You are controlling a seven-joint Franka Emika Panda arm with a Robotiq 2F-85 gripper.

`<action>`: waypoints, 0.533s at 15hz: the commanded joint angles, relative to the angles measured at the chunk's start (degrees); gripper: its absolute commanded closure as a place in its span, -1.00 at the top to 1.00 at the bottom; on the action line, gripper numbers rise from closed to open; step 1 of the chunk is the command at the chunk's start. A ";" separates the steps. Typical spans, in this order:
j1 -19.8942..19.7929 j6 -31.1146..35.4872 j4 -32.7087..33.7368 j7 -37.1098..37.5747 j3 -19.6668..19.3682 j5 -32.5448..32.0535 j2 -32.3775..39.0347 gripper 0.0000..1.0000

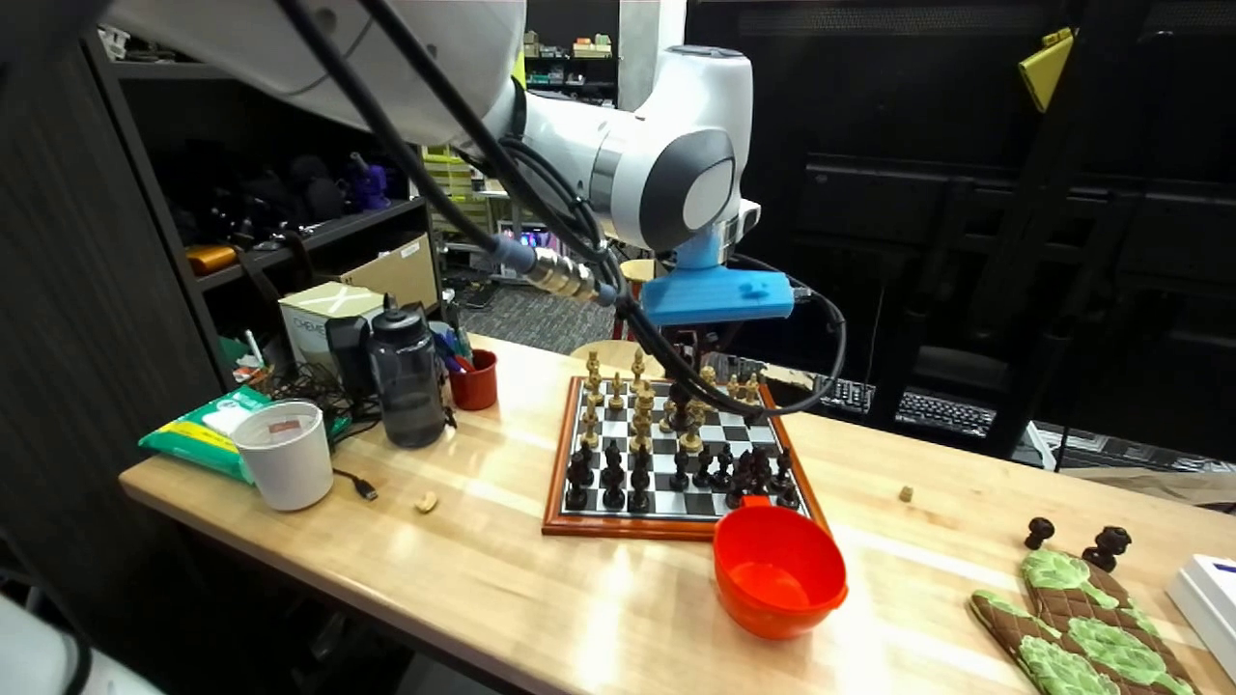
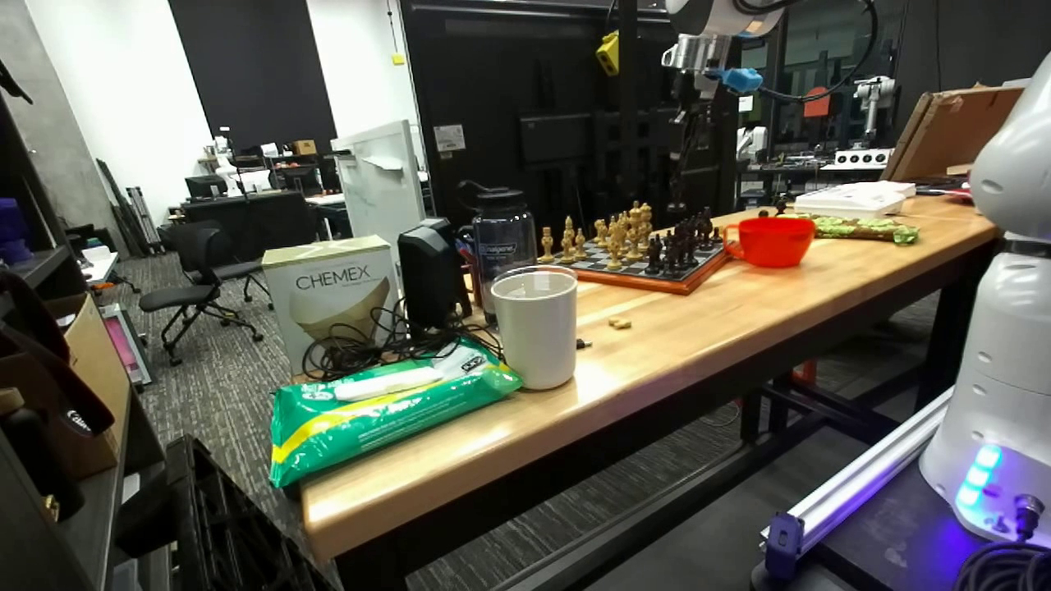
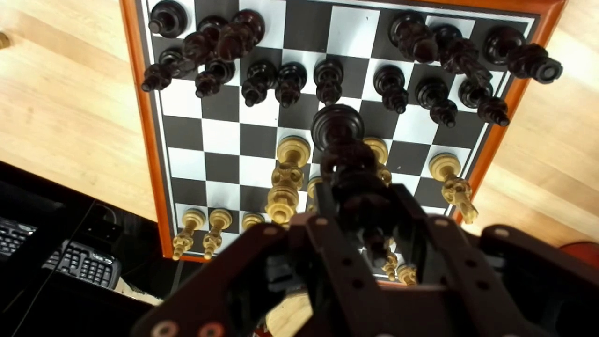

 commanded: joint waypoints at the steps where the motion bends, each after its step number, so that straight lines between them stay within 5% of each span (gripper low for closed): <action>1: -0.07 -2.88 3.82 -0.05 0.49 -0.05 2.74 -0.83; 8: -0.54 -4.93 7.75 -0.48 1.10 0.46 6.52 -0.83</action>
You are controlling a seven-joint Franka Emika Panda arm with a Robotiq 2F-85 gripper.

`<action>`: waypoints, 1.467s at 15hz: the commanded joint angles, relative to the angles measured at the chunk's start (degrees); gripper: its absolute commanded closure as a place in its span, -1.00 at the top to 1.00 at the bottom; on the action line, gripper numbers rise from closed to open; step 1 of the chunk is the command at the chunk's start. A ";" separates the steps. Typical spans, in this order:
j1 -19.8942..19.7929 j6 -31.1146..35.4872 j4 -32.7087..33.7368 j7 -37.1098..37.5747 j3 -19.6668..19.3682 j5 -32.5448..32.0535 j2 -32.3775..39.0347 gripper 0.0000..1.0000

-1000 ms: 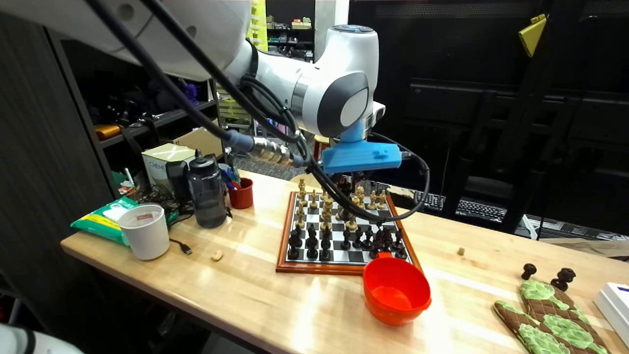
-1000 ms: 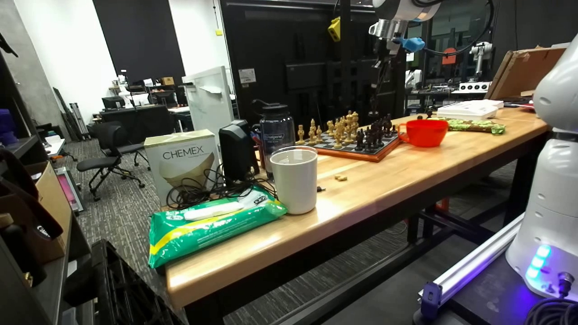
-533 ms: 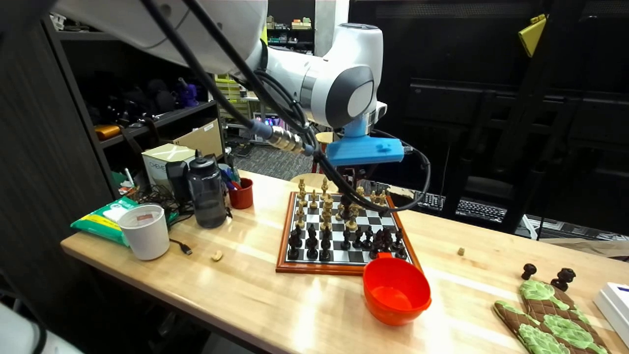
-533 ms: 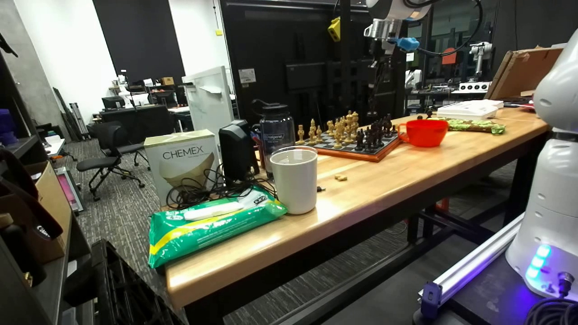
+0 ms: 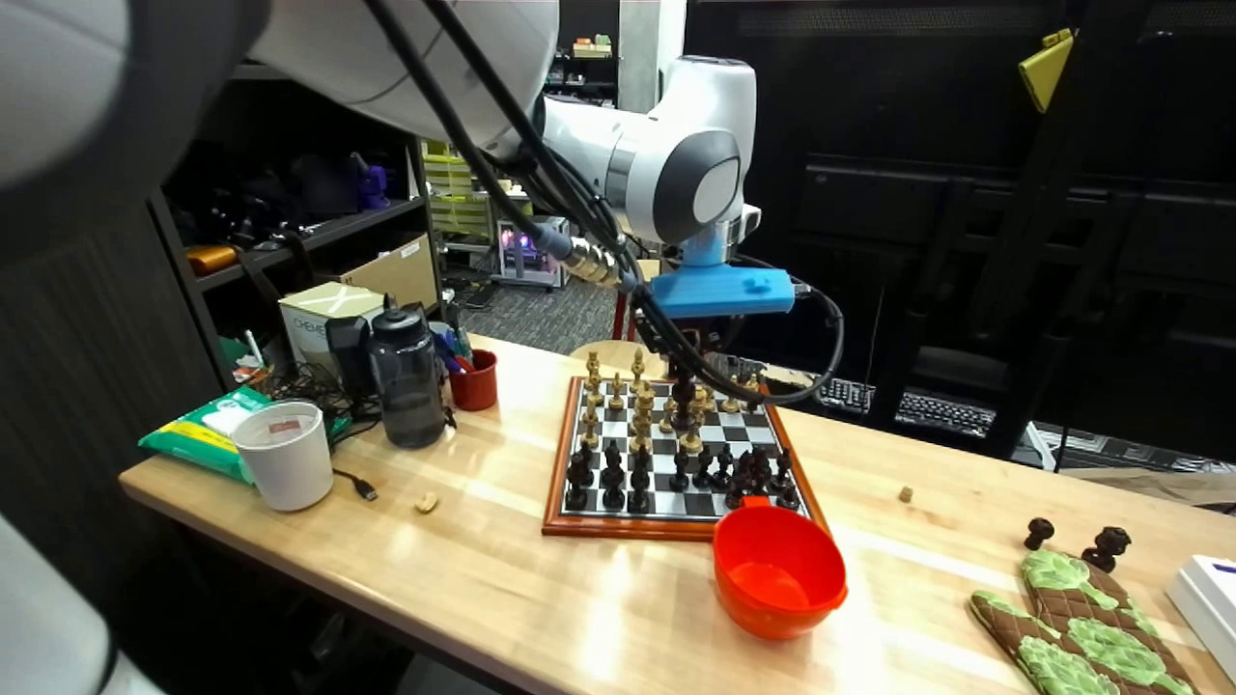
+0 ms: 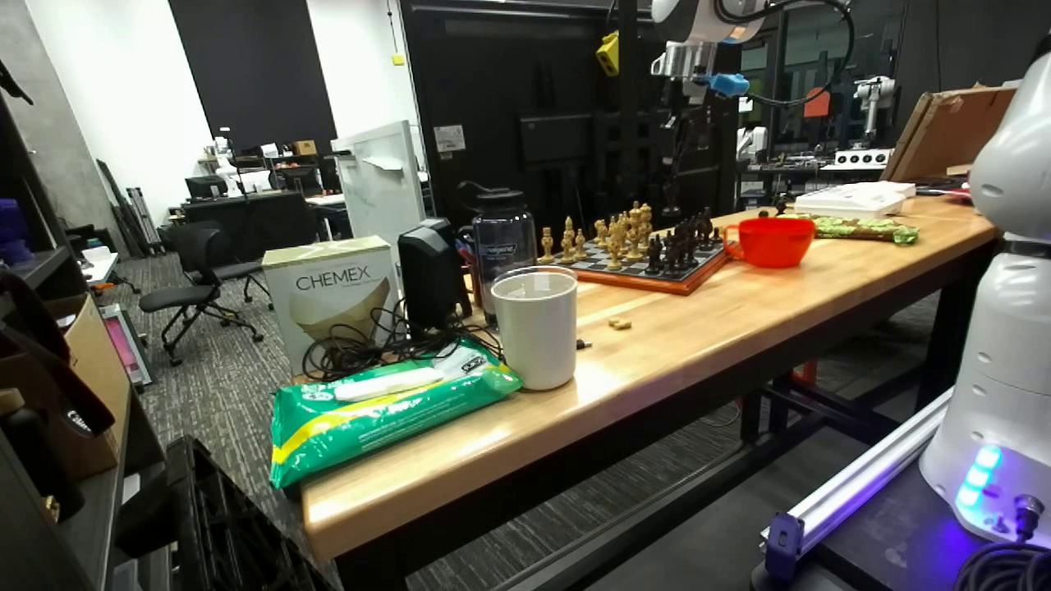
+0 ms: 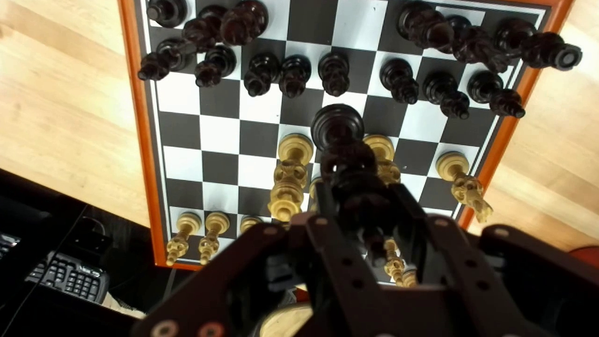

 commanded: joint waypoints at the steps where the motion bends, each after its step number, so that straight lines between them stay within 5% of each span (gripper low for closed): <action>1: -0.65 -2.32 3.01 -0.58 0.71 0.57 2.08 -0.83; 22: -3.34 -1.12 6.34 -1.38 1.46 6.06 9.89 -0.83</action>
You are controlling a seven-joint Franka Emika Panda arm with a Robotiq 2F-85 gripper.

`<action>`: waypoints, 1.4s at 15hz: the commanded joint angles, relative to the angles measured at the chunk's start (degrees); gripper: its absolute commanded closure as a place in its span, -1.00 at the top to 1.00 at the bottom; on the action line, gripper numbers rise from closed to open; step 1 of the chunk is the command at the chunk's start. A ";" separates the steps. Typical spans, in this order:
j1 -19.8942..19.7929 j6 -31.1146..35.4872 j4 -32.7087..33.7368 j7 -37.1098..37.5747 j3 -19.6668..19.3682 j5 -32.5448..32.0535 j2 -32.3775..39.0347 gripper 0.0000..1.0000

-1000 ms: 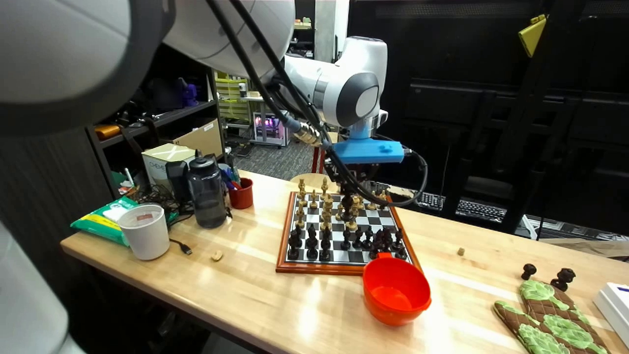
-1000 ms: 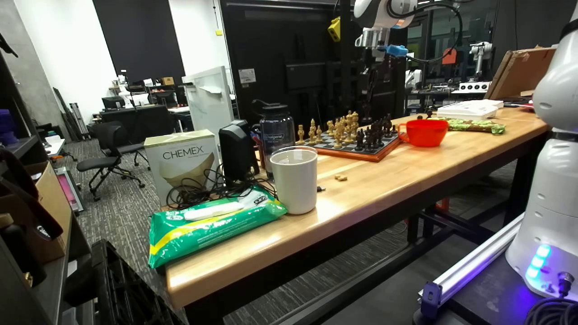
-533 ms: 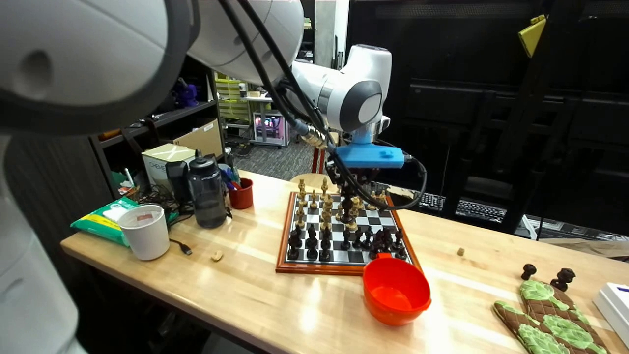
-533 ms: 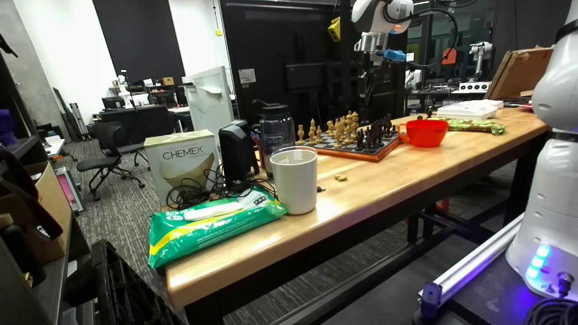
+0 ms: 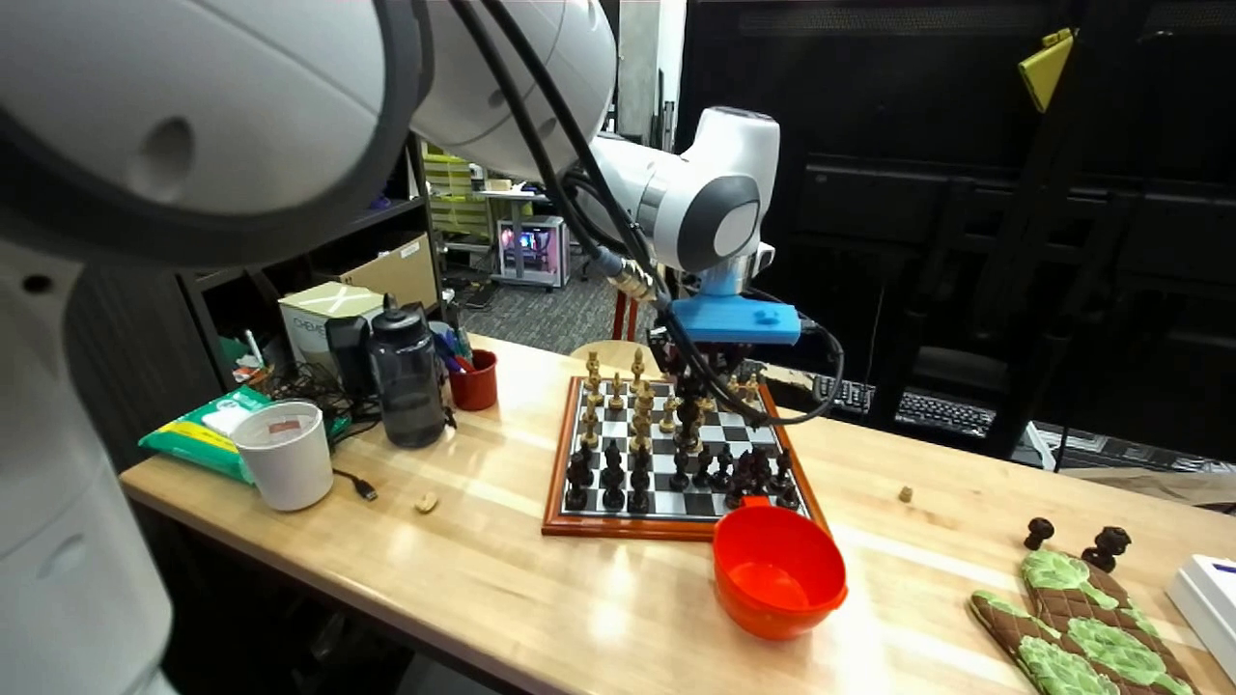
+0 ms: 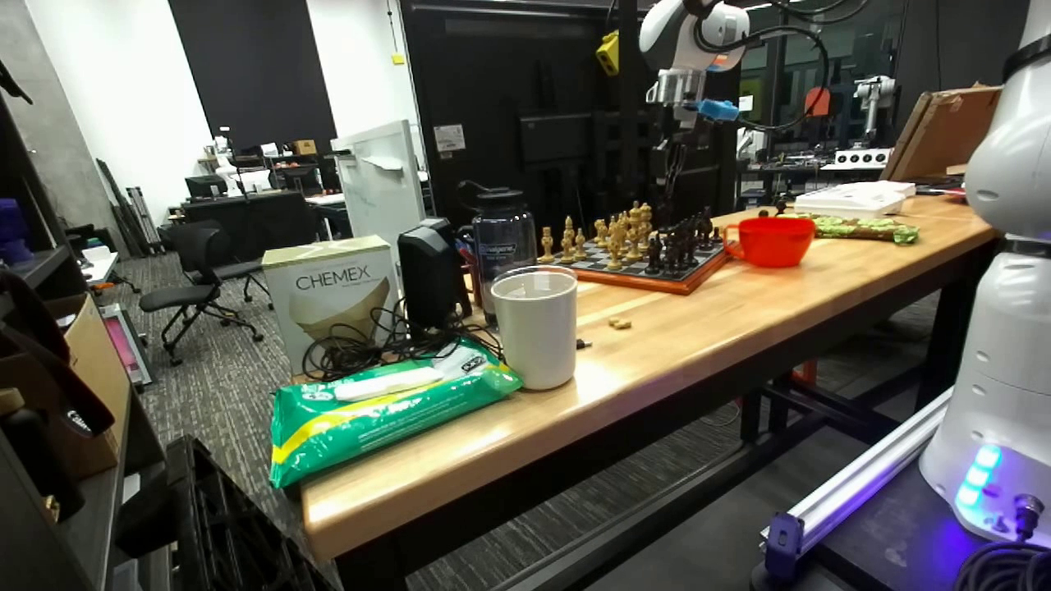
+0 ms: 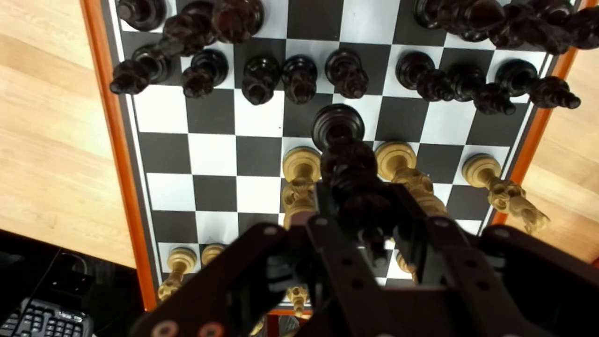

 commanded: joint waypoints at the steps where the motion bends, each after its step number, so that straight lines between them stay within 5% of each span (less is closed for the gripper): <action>1: -1.64 0.10 1.00 -0.71 1.12 2.29 1.41 -0.83; 21: -3.22 1.39 0.86 -0.82 2.10 4.78 3.90 -0.83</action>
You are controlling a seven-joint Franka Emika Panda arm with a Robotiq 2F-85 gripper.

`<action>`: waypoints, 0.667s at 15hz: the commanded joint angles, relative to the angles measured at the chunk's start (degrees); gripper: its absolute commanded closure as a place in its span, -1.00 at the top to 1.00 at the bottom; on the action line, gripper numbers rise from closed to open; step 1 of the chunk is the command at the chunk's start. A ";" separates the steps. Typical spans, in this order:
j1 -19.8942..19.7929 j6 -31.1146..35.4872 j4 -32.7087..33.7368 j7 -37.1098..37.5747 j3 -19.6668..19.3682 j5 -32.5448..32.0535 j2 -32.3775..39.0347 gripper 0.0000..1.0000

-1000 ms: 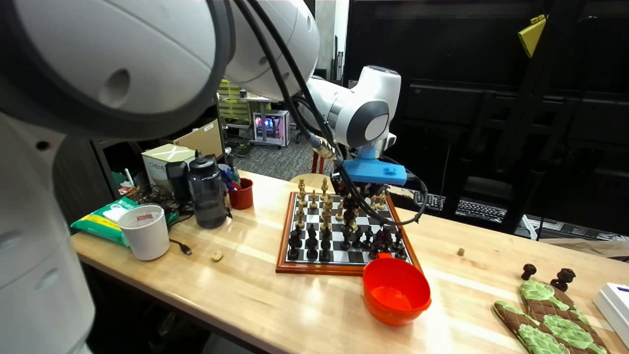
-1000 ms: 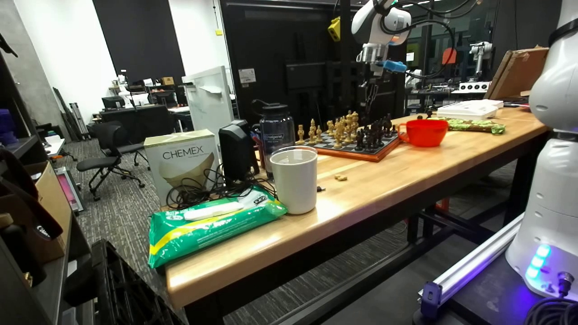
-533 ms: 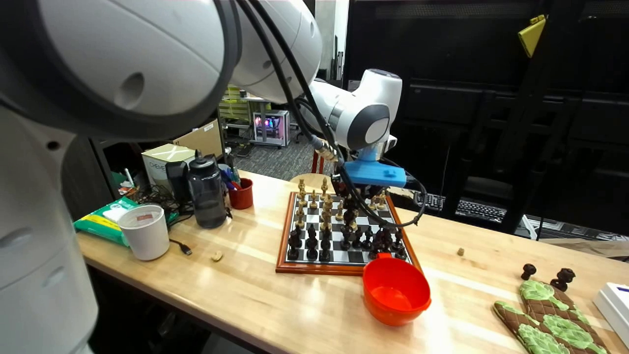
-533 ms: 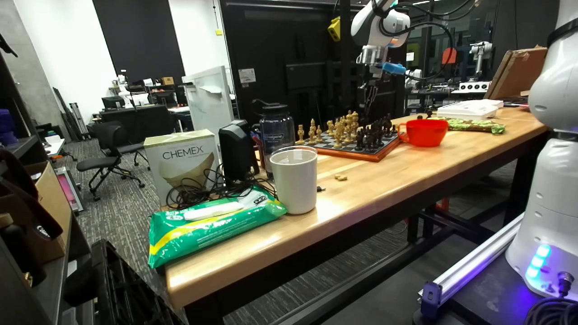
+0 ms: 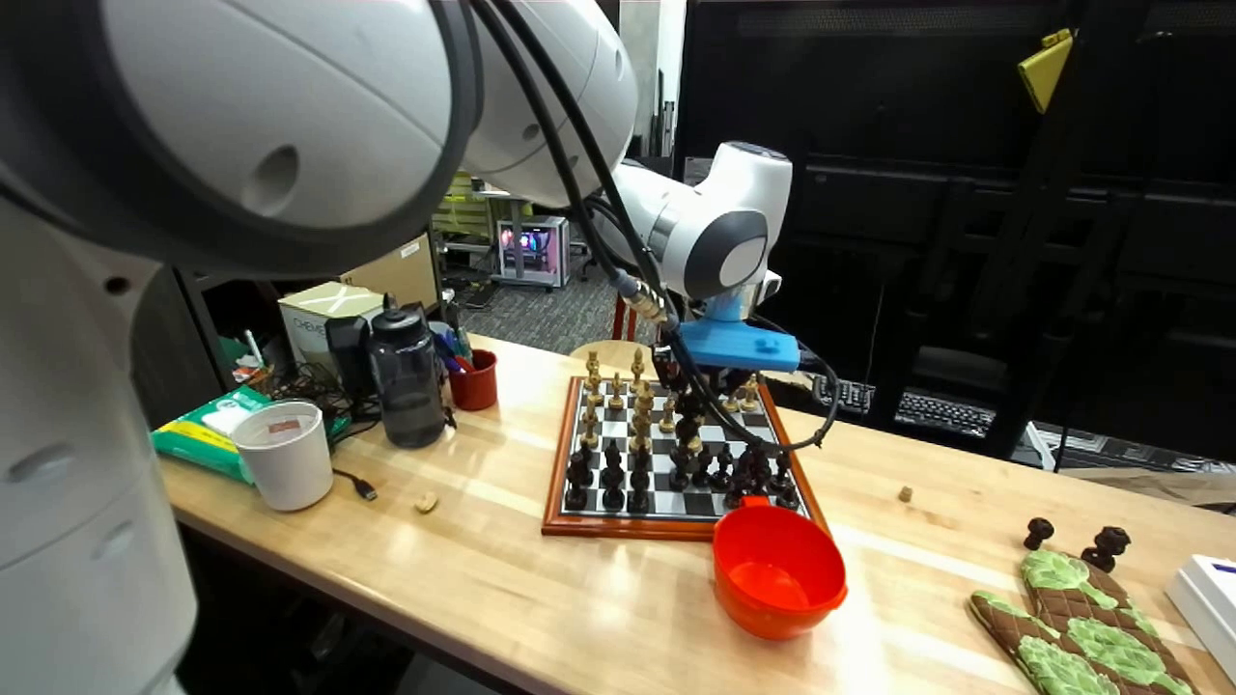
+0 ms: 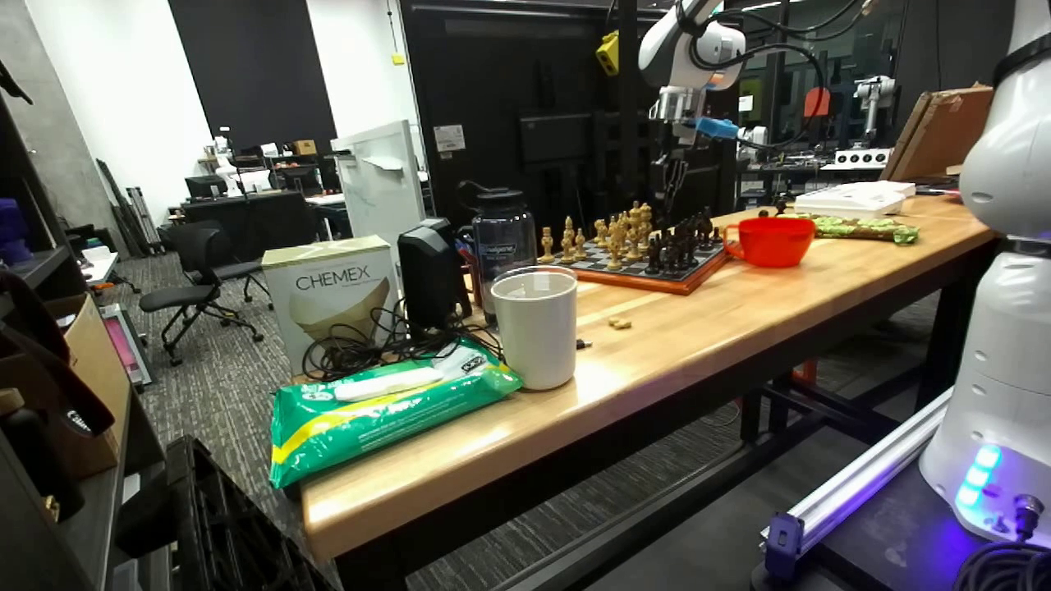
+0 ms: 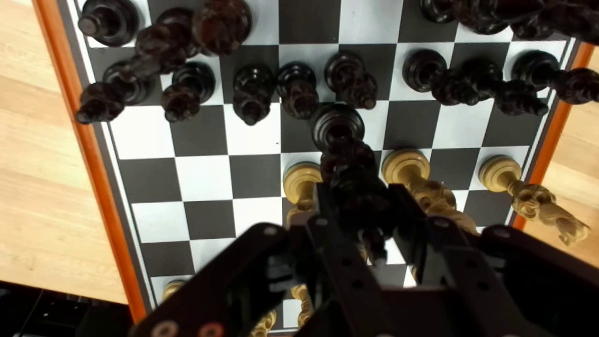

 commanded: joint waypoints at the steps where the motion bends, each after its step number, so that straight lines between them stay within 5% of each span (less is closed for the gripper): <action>1: -1.37 0.22 0.41 -0.81 1.23 1.19 0.34 -0.83; 4: -1.52 0.13 0.47 -0.84 1.35 1.18 0.52 -0.83; 5: -1.59 0.02 0.49 -0.71 1.40 1.28 0.54 0.16; 10: -1.81 -0.06 0.56 -0.52 1.47 1.27 0.33 0.63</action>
